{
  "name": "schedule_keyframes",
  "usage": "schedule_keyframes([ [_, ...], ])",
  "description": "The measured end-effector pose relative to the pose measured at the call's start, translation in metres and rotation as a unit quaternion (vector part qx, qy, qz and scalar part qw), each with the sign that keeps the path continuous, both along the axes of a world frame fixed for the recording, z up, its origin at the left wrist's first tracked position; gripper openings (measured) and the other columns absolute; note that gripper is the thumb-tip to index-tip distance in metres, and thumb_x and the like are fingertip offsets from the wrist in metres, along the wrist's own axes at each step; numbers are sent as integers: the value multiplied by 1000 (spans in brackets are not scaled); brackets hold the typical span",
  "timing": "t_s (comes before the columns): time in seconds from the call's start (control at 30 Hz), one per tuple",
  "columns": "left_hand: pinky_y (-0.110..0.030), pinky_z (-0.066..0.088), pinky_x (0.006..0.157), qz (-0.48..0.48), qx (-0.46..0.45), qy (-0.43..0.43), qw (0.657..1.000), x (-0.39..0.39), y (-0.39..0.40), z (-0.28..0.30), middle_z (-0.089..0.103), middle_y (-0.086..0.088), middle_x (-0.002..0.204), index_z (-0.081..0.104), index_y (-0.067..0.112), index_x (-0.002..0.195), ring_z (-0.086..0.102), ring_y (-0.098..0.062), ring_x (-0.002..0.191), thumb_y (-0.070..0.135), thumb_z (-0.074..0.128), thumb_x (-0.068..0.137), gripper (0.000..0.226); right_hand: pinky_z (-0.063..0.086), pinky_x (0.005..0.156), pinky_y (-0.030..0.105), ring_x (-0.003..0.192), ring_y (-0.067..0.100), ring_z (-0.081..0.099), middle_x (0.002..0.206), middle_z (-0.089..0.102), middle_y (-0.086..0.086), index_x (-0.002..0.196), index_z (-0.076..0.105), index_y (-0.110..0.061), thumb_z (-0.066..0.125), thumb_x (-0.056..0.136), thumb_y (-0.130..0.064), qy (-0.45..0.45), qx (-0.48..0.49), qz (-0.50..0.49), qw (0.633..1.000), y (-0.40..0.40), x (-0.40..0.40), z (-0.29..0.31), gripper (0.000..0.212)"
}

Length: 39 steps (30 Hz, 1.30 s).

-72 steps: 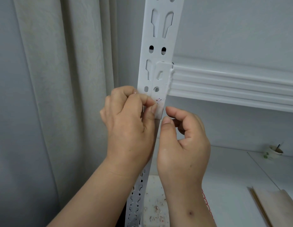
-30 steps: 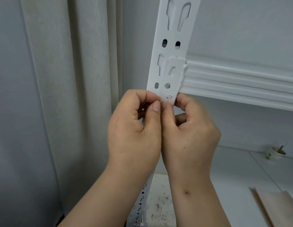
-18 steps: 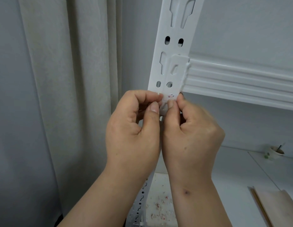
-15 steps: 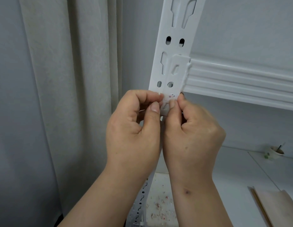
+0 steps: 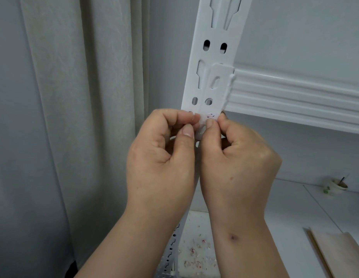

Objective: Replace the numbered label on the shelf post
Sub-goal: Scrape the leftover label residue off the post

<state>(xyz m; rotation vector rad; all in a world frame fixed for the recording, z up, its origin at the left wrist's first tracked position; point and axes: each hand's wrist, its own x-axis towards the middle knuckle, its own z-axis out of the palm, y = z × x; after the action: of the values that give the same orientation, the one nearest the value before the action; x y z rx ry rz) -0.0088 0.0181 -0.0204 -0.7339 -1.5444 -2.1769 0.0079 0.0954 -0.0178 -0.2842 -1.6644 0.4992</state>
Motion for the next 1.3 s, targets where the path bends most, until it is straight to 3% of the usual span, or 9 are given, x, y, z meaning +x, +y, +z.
schedule_keyframes([
  [0.23,-16,53,75,-14,-5,-15,1000,2,-2,4,75,7,89,65,24,85,71,-7,87,-1,56,93,28,42,45,33,48,19,54,54,59,2,56,61,-11,60,88,-19,3,12,-10,1000,1,-1,0,33],
  [0.4,-12,52,70,-28,-8,-27,999,3,-3,7,75,7,86,65,22,83,72,-5,83,-1,55,93,27,50,49,35,52,21,60,59,65,1,71,73,-15,62,87,-26,-10,-10,-2,1000,-2,1,0,22],
  [0.53,-15,53,75,-27,-9,-29,999,4,-3,7,76,7,88,65,24,83,72,-5,87,-1,56,93,28,51,50,37,51,27,60,59,66,4,67,71,-13,63,85,-22,-4,-10,-22,1000,-3,-2,2,22],
  [0.7,-15,53,75,-27,-11,-30,999,4,-3,5,76,7,88,65,27,82,72,-5,88,0,58,93,29,47,48,38,46,29,52,51,57,5,56,64,-11,61,83,-19,8,9,-43,999,-1,-5,1,28],
  [0.93,-21,54,78,-29,-8,-32,999,3,-4,3,75,8,91,66,31,81,72,-10,92,17,57,83,17,39,47,33,43,25,42,48,42,0,51,53,-12,58,85,-16,16,22,-36,999,2,-5,-1,35],
  [1.1,-14,53,74,-33,-9,-31,999,3,-4,4,75,8,90,66,30,81,72,-6,90,7,59,89,25,54,58,40,54,25,63,62,68,2,76,75,-13,60,84,-27,15,-11,-1,1000,-4,-3,-1,23],
  [1.3,-13,53,73,-28,-20,-31,999,4,-4,5,75,9,89,65,29,82,71,-5,89,4,60,91,27,53,59,41,56,24,63,62,68,2,74,76,-15,57,84,-30,5,-32,-3,999,-3,-4,2,26],
])
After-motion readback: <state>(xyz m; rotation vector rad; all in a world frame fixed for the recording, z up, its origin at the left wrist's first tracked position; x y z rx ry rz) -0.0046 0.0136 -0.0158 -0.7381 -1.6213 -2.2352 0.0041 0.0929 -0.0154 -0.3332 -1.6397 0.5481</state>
